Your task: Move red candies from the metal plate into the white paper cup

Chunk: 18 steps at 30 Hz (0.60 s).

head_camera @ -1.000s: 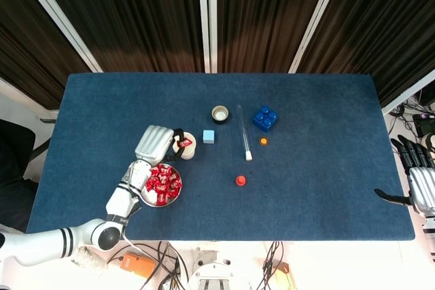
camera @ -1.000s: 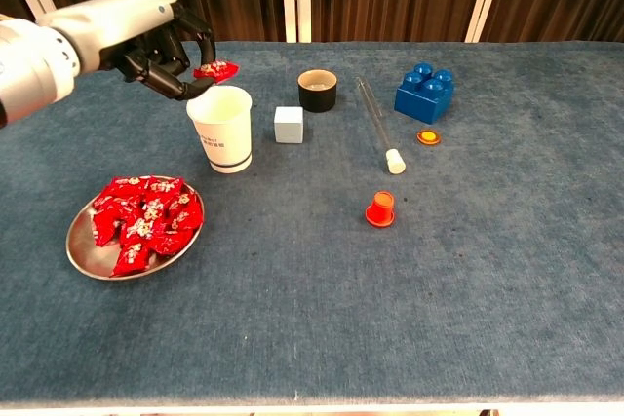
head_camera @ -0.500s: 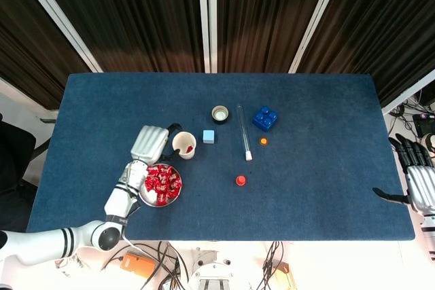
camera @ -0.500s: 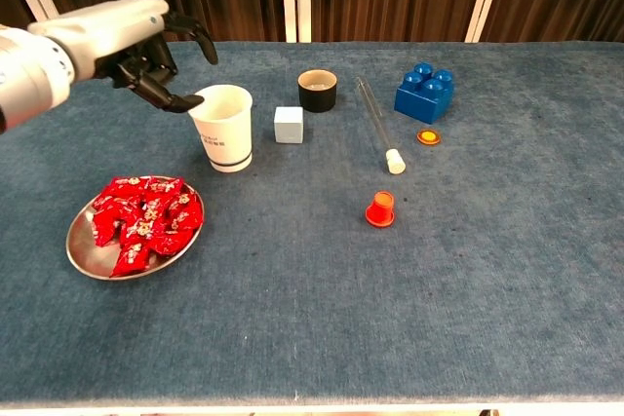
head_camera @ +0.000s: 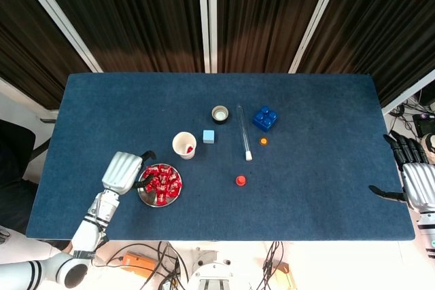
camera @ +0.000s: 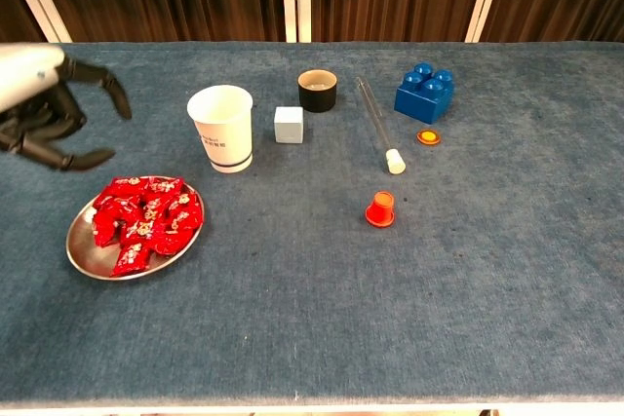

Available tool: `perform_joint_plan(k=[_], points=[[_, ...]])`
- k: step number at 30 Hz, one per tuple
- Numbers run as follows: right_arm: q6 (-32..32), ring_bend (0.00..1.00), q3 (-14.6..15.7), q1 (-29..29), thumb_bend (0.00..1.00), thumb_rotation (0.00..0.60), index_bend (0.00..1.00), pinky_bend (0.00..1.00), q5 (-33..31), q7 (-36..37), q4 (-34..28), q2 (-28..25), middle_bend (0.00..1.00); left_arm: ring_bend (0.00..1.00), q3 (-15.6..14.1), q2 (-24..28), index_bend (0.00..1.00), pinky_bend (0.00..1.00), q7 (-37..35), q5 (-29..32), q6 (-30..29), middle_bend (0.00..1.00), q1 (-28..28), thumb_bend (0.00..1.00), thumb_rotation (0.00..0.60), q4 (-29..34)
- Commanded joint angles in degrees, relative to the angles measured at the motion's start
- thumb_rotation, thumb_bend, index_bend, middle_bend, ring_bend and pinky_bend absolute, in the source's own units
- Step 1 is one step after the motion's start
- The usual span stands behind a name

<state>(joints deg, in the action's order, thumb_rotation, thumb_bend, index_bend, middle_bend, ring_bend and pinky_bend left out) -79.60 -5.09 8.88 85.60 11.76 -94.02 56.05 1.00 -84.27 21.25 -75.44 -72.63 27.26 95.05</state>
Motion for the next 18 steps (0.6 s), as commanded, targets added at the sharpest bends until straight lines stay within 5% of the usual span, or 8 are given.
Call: perform_joint_plan(k=[1,18], points=[[0.13,0.00,0.02,0.15,0.06,0.600,0.00,0.03,0.09,-0.21,-0.17,0.00,0.00,0.88,-1.59,-0.75,0.40,0.80,2.16,0.05,1.51,0.91,-0.57,0.26,0.600,-1.69],[0.00,0.00,0.35,-0.12,0.06,0.600,0.00,0.03,-0.15,-0.66,-0.67,-0.14,0.00,0.88,-0.83,-3.34,0.42,0.80,4.07,3.17,7.10,0.91,0.12,0.26,0.600,-4.69]])
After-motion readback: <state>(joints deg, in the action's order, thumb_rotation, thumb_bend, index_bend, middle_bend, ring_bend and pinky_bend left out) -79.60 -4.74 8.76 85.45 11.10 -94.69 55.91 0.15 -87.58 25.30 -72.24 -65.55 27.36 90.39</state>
